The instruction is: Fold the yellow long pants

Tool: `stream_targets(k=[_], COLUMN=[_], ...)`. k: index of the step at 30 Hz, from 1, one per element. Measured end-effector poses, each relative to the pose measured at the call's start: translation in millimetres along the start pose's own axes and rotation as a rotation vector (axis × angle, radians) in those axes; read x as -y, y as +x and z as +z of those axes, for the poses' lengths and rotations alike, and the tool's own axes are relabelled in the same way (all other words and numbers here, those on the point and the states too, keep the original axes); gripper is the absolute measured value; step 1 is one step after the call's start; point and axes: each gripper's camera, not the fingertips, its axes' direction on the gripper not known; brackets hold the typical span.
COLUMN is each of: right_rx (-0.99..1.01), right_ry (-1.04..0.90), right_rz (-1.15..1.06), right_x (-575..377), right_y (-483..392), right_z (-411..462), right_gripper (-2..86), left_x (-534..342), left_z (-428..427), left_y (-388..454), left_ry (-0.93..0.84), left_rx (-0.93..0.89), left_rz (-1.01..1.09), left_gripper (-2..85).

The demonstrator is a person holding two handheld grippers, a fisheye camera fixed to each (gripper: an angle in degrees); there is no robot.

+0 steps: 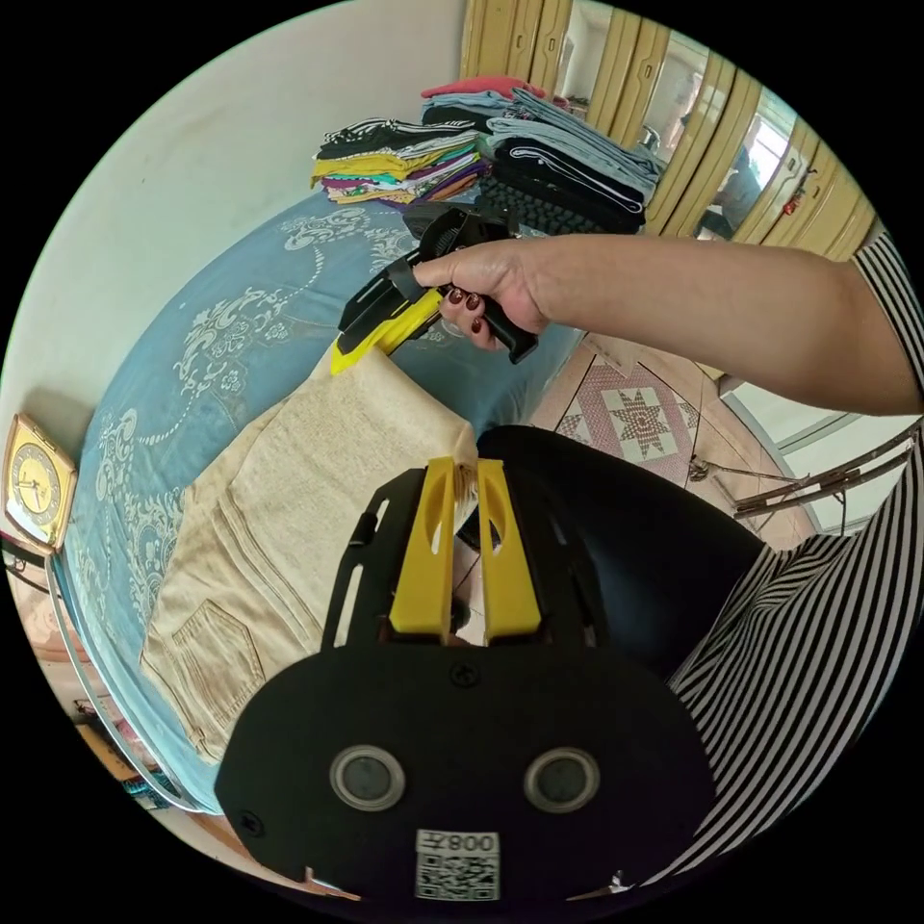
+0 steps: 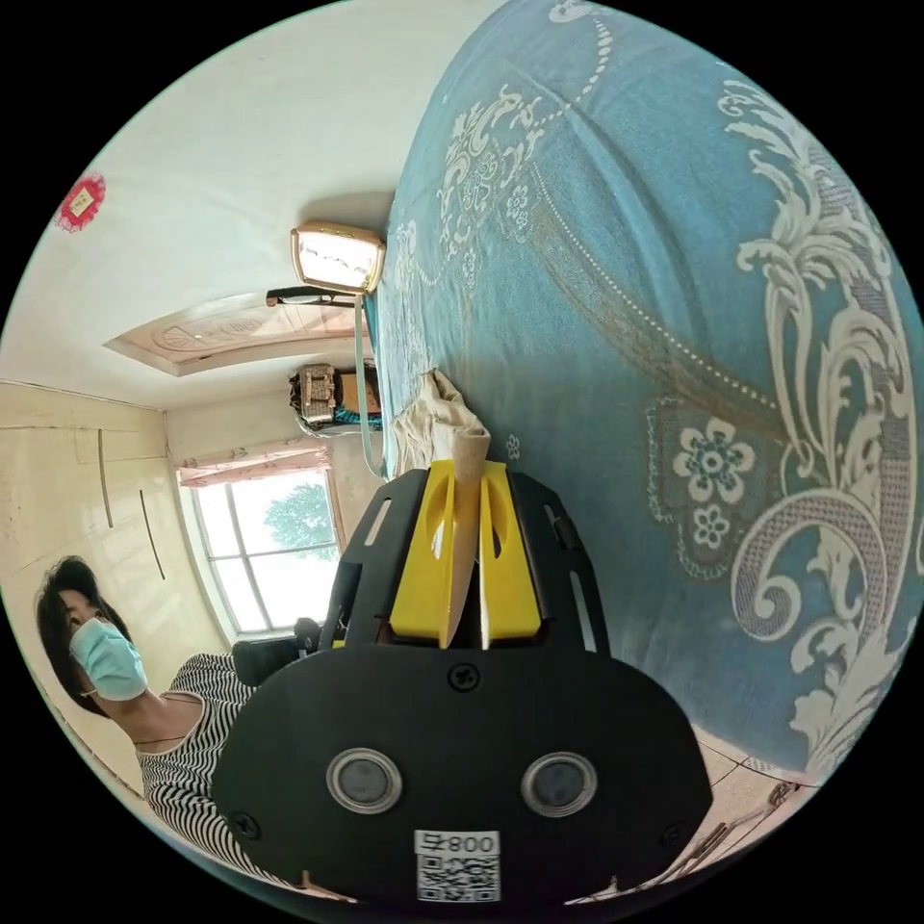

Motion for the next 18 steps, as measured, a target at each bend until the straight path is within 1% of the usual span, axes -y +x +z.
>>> stream_targets(k=[5, 10, 14, 18], right_rx=[-0.034, -0.06, -0.054, -0.031], right_ry=[0.082, 0.13, 0.154, 0.171], right_rz=[0.011, 0.037, 0.041, 0.026], right_x=[-35.8, -64.9, -78.2, -82.4], right_y=[-0.4, 3.0, 0.8, -7.0], right_z=[-31.8, -40.6, -24.5, -8.5], right_gripper=[3.9, 3.8, 3.7, 3.7], left_x=[26.5, 38.7, 30.1, 15.6], left_z=[-37.5, -77.8, -119.5, -176.7], left_y=[16.5, 22.6, 11.9, -18.7], left_ry=[0.06, 0.091, 0.113, 0.178], left_rx=[-0.066, -0.116, -0.116, -0.14], left_rz=[0.044, 0.063, 0.018, -0.063], left_gripper=[3.3, 3.2, 3.3, 3.4])
